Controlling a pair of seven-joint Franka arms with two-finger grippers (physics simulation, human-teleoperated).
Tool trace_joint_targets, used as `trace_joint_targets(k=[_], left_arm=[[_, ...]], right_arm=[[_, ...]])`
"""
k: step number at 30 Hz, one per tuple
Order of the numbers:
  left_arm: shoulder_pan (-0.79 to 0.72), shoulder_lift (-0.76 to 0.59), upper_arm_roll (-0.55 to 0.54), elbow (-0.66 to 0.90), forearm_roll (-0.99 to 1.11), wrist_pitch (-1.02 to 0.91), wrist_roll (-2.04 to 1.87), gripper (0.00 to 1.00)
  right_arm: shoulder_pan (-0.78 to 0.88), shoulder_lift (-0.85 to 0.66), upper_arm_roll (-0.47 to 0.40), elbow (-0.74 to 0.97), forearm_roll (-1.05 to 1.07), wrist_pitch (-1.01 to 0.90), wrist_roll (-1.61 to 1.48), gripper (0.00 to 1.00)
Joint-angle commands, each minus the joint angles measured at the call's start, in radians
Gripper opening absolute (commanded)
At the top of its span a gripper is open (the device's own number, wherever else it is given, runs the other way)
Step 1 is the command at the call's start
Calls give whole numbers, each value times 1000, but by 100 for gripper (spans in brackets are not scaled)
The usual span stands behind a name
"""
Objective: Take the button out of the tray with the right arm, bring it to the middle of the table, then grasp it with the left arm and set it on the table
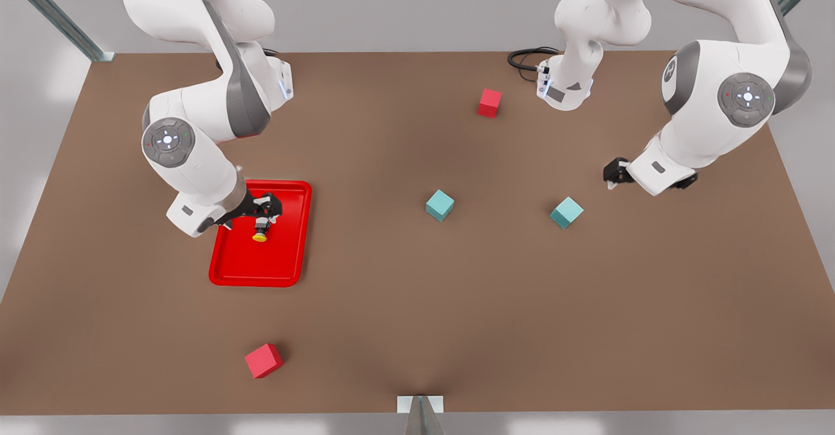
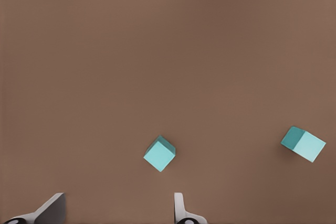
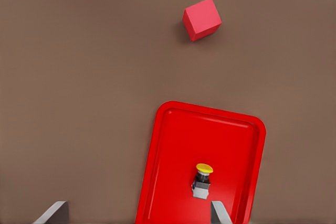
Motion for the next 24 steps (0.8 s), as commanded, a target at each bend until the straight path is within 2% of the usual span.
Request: trace_joint_targets(k=[1,5,9,10,14,16,19,22,24], left_arm=[[0,-1,0,0,3,32,-1,100],[-1,-1,-1,0,3,32,-1,100],[0,20,-10,0,3,35,-2,100],[0,20,-10,-1,3,35,-2,100],[0,20,-12,-1,3,34,-2,100],[2,20,-12,-1,3,32,-2,100],[2,23,-12,-1,3,32,-4,100],[2,25,-12,-1,3,32,-4,100],[2,27,-12,-1,3,34,-6,100]], right_arm=[[0,1,-1,0,2,-5,48,100],[-7,31,0,-22,10,-48,-24,100],[34,133,-1,-6,-15,-29,-15,100],[2,160,-6,-58,-20,-20,-16,100],[-162,107,-1,-367,-35,291,-19,100],[-228,100,-1,-558,-35,601,-16,100],[-243,103,0,-615,-30,681,45,100],[-234,91,3,-732,-30,843,96,100],[-228,73,5,-747,-30,845,96,100]])
